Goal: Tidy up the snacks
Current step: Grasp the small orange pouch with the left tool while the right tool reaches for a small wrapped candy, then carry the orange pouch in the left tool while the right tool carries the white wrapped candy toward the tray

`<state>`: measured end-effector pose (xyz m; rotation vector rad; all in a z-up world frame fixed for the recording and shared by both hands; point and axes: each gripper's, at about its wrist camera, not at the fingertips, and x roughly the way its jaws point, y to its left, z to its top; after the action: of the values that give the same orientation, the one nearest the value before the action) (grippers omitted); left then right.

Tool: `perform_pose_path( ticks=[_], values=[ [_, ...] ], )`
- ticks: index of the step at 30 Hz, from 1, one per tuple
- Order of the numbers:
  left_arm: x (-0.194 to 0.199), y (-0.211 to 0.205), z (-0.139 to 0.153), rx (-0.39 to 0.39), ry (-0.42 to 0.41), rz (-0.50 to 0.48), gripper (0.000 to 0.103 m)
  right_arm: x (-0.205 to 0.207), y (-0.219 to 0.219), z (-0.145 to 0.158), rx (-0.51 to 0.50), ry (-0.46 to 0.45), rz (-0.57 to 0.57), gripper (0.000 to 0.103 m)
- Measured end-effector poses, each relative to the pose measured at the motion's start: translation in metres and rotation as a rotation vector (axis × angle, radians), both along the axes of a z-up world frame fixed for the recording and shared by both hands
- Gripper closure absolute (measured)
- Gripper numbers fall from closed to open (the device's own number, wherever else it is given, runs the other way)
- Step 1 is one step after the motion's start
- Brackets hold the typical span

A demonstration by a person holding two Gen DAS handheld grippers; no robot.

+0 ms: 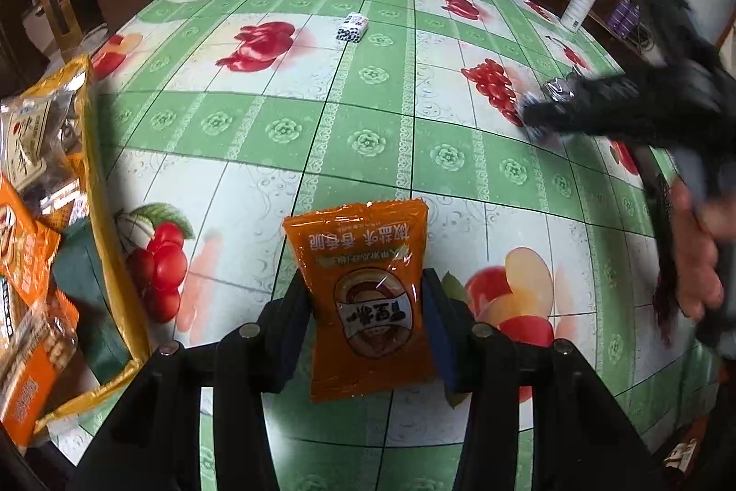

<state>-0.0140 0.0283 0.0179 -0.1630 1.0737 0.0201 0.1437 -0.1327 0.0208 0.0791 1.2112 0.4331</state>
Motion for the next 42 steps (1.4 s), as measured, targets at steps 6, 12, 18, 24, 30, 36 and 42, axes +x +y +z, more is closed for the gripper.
perform_pose_path(
  ticks=[6, 12, 18, 24, 30, 36, 42],
  values=[
    [0.0, -0.005, 0.001, 0.037, -0.019, -0.026, 0.059, -0.067, -0.024, 0.003, 0.023, 0.002, 0.006, 0.089],
    [-0.011, -0.014, 0.003, 0.084, -0.044, -0.057, 0.059, -0.123, -0.044, -0.004, 0.073, 0.029, -0.011, 0.089],
    [-0.021, -0.018, 0.008, 0.107, -0.066, -0.074, 0.059, -0.146, -0.043, -0.01, 0.081, 0.054, -0.005, 0.089],
    [-0.031, -0.016, 0.018, 0.127, -0.096, -0.07, 0.059, -0.158, -0.027, -0.005, 0.082, 0.036, 0.032, 0.089],
    [-0.038, -0.008, 0.03, 0.139, -0.122, -0.049, 0.059, -0.164, -0.016, 0.002, 0.087, 0.018, 0.055, 0.089],
    [-0.046, 0.001, 0.041, 0.147, -0.145, -0.025, 0.059, -0.166, -0.001, 0.009, 0.096, 0.004, 0.087, 0.088],
    [-0.055, 0.015, 0.054, 0.165, -0.169, 0.014, 0.059, -0.168, 0.015, 0.017, 0.109, -0.014, 0.129, 0.088]
  ],
)
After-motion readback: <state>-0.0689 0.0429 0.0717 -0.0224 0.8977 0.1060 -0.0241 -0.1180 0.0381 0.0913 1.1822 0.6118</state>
